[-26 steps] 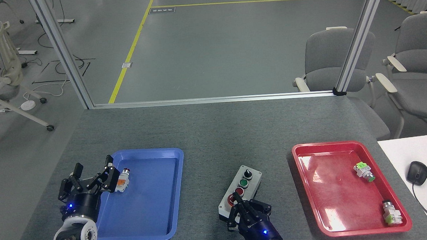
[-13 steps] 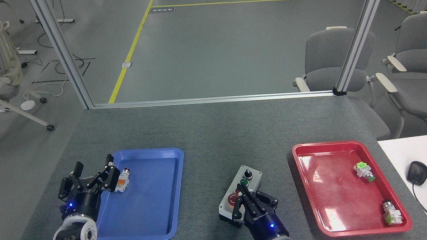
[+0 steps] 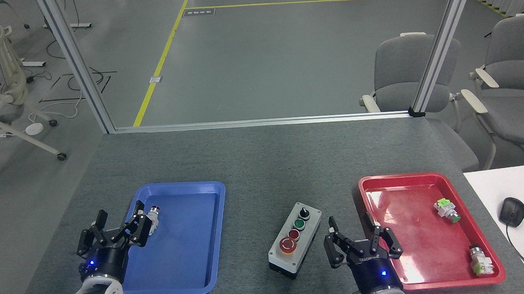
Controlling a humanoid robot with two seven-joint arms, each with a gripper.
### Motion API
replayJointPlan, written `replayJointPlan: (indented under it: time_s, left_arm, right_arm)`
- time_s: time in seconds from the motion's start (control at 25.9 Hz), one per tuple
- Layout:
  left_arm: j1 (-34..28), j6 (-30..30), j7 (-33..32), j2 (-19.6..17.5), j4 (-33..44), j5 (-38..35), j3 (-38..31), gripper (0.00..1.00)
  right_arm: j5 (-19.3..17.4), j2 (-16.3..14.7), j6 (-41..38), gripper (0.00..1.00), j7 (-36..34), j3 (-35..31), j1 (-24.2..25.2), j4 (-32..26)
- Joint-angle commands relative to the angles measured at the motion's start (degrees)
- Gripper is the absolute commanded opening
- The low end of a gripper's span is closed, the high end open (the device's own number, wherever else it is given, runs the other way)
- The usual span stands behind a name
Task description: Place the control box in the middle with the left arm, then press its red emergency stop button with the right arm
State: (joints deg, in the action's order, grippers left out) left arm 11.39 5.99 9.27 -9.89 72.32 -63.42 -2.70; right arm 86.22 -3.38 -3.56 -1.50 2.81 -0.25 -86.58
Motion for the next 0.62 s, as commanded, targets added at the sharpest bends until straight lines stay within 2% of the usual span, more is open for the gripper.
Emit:
replayJointPlan:
  time_s: [0.0, 0.27, 0.42, 0.58]
  left_arm:
    - [-0.49, -0.45, 0.04, 1.54, -0.69, -0.48, 1.12, 0.99]
    - [-0.67, -0.54, -0.40, 1.89, -1.13, 0.58, 1.12, 0.99]
    - [-0.67, -0.54, -0.40, 1.89, -1.13, 0.66, 1.12, 0.99]
    - [-0.67, -0.54, -0.40, 1.89, -1.13, 0.66, 1.12, 0.99]
  right_arm:
    - [0.00, -1.62, 0.05, 0.98, -1.93, -3.25, 0.34, -0.34]
    - [-0.26, -2.15, 0.31, 0.98, -1.93, -6.86, 0.60, -0.96]
    - [-2.90, -2.24, 0.40, 0.98, -2.02, -7.56, 0.69, -1.13]
    - [-3.08, -2.33, 0.31, 0.98, -2.02, -8.88, 0.78, -1.40]
